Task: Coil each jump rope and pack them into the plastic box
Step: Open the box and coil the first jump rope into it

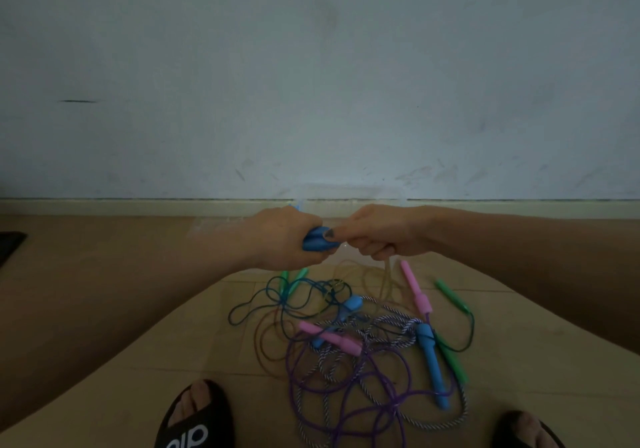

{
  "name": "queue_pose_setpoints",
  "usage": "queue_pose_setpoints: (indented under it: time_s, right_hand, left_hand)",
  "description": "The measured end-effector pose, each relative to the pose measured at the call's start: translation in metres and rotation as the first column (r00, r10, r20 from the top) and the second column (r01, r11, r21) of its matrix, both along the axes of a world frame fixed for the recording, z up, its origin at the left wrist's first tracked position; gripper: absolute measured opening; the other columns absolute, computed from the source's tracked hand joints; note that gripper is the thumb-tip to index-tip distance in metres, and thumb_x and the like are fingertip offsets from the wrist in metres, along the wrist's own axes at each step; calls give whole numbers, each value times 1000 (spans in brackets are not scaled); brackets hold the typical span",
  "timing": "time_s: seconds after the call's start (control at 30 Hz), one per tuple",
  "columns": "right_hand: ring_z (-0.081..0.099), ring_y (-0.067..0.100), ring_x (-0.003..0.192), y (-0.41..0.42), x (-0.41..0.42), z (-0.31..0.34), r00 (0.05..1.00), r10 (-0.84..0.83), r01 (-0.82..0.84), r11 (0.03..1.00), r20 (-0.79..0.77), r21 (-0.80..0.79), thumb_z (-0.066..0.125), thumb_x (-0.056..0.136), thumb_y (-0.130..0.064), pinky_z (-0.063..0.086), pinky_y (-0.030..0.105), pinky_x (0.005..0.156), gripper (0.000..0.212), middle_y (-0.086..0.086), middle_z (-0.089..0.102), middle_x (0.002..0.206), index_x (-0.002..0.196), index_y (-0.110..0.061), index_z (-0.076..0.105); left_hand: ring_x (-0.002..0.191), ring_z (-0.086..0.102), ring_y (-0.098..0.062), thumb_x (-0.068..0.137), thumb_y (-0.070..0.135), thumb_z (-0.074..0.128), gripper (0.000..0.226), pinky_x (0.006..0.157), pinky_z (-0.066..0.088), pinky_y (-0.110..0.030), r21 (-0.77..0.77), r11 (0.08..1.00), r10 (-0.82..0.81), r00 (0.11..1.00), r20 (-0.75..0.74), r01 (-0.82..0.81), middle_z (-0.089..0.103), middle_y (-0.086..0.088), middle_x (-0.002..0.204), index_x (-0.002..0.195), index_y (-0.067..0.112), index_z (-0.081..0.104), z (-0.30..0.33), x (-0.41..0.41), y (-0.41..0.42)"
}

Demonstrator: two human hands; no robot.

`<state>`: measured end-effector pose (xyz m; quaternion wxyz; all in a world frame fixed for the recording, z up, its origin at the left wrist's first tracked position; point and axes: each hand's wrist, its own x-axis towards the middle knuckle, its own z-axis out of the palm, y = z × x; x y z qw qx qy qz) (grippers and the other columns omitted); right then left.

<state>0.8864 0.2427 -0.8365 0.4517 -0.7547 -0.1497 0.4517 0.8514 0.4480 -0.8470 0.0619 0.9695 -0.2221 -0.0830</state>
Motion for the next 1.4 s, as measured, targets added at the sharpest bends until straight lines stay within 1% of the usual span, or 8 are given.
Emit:
queue_pose_setpoints:
  time_s: [0.3, 0.4, 0.57, 0.73, 0.83, 1.2, 1.3, 1.4]
  right_hand:
    - [18, 10, 50, -4, 6, 2, 999, -38, 40, 998, -38, 45, 53, 99, -33, 20, 21, 46, 31, -5, 25, 58, 103, -5, 65]
    - [16, 10, 49, -4, 4, 2, 999, -43, 44, 998, -20, 46, 53, 99, -35, 15, 22, 43, 31, -5, 24, 58, 102, -7, 66]
    - [15, 10, 48, 1, 0, 2, 999, -33, 32, 998, 25, 46, 53, 98, -38, 11, 25, 45, 45, -4, 27, 57, 57, -29, 69]
    - [17, 10, 48, 0, 2, -1, 993, -102, 97, 991, 60, 94, 55, 98, -34, 14, 22, 42, 29, -4, 27, 57, 76, -19, 66]
    - [19, 9, 46, 0, 5, -1, 981, -182, 173, 978, 68, 118, 58, 97, -33, 15, 22, 42, 34, -4, 28, 56, 65, -22, 66]
    - [20, 9, 47, 3, 6, 1, 963, -260, 256, 964, 74, 66, 56, 97, -37, 16, 22, 42, 30, -5, 29, 55, 97, -8, 65]
    - [25, 9, 45, 10, 2, 1, 939, -302, 296, 953, 166, 61, 53, 97, -34, 20, 23, 42, 26, -5, 36, 54, 86, -13, 63]
    - [38, 10, 48, 16, -2, 4, 823, -285, 301, 952, 491, 48, 47, 99, -40, 30, 23, 46, 39, -3, 48, 58, 80, -13, 68]
  left_hand:
    - [66, 56, -15, 88, 48, 57, 23, 60, 45, -32, -15, 999, 50, 998, -36, -51, 58, 3, 76, 89, 25, 53, 5, 2, 2]
    - [65, 55, -15, 91, 44, 56, 19, 62, 46, -33, -15, 999, 46, 997, -59, -47, 57, 3, 76, 88, 25, 51, 4, 2, 2]
    - [63, 53, -13, 95, 36, 55, 14, 57, 40, -30, -48, 999, -6, 998, -69, 2, 53, 5, 76, 91, 27, 46, 1, 3, 3]
    - [66, 54, -14, 96, 41, 51, 24, 58, 42, -33, -70, 997, 23, 999, -36, -25, 58, 0, 84, 105, 19, 48, -5, 4, 5]
    - [66, 55, -14, 95, 46, 51, 23, 60, 44, -34, -82, 995, 66, 998, 19, -65, 57, 3, 82, 98, 24, 47, -4, 6, 7]
    - [60, 51, -11, 96, 44, 51, 23, 55, 35, -29, -7, 989, 148, 985, 84, -148, 54, 5, 72, 91, 22, 55, 1, 8, 4]
    - [58, 51, -12, 97, 43, 50, 29, 54, 37, -30, -26, 983, 184, 981, 56, -183, 57, 1, 70, 87, 18, 59, 2, 7, 4]
    - [52, 47, -14, 95, 39, 55, 30, 52, 37, -29, -228, 917, 299, 942, -150, -327, 53, 0, 64, 77, 16, 57, 8, 4, -1]
